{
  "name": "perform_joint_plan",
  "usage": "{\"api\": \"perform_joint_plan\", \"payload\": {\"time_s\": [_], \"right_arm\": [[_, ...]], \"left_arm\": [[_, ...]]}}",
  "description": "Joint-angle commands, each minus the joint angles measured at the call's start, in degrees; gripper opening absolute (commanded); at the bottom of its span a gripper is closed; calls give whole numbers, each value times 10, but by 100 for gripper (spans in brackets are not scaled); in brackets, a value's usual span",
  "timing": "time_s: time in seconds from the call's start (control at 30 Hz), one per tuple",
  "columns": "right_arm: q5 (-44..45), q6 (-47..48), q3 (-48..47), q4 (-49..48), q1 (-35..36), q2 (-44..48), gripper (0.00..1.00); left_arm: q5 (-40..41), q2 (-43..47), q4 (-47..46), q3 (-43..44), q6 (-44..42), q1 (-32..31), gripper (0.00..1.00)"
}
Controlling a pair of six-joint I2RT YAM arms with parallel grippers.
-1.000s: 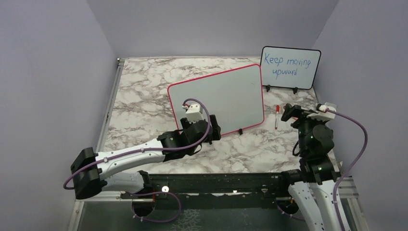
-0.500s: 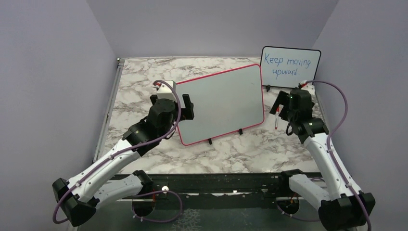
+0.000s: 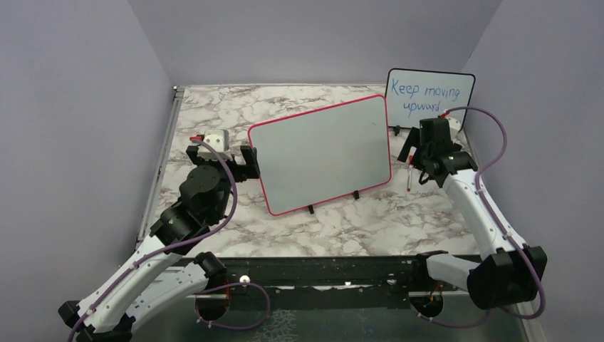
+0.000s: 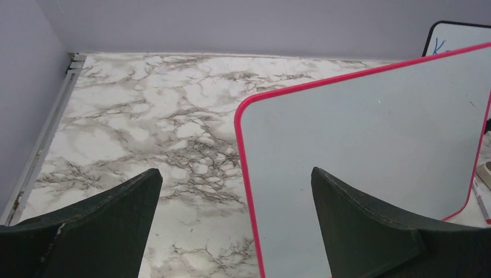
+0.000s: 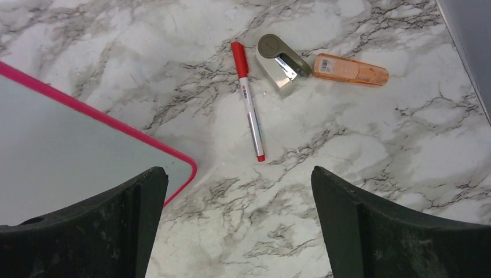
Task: Write a sentence on the whiteboard
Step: Open the whiteboard marker at the center of the board.
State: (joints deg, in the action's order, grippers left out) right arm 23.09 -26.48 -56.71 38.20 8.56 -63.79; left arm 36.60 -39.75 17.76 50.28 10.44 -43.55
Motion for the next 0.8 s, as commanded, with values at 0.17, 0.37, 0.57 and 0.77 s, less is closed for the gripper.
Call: {"api": "perform_joint_plan", "payload": {"time_s": [0.17,0.37,0.57,0.77], "right_arm": [[-47,15,-5,-17,-18,-137,96],[-136,26,15,-59,-73,-184,72],[-160,42,21,-93,-99,-225,61],[-171,60,11,-106,-126,-277,53]], "left_arm": [[-4,59,-59,-70,-28,45,99],[-31,91,-80,-92,-20,61,99],[-49,96,-82,-96,-5,76,99],[-63,90,-84,-98,-1,75,99]]}}
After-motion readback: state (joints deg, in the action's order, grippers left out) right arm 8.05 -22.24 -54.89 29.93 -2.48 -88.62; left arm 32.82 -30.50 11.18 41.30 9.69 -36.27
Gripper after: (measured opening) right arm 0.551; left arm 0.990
